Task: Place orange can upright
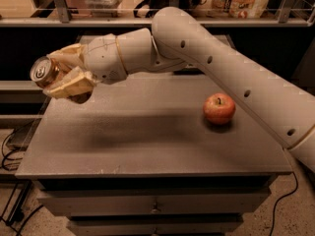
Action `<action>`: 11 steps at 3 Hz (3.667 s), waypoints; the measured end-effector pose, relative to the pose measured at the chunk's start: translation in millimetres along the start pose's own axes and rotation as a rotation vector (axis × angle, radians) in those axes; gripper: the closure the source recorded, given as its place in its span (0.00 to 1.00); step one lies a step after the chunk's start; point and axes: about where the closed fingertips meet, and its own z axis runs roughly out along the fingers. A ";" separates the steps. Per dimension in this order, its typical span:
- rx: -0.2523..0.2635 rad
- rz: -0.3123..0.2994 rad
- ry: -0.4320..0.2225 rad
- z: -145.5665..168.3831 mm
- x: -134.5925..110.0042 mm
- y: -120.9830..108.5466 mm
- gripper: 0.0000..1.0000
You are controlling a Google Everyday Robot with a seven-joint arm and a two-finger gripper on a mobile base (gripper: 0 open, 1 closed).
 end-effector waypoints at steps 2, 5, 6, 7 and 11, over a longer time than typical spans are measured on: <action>-0.037 0.053 -0.127 8.4 8.3 8.8 1.00; -0.082 0.206 -0.054 8.4 23.2 17.3 1.00; -0.090 0.247 -0.071 11.8 30.5 20.8 1.00; -0.091 0.285 -0.093 14.3 39.0 24.3 1.00; -0.068 0.378 -0.115 15.6 65.9 36.4 0.36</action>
Offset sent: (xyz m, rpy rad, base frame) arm -0.0056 0.0049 -0.0234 0.1050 0.1629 0.0949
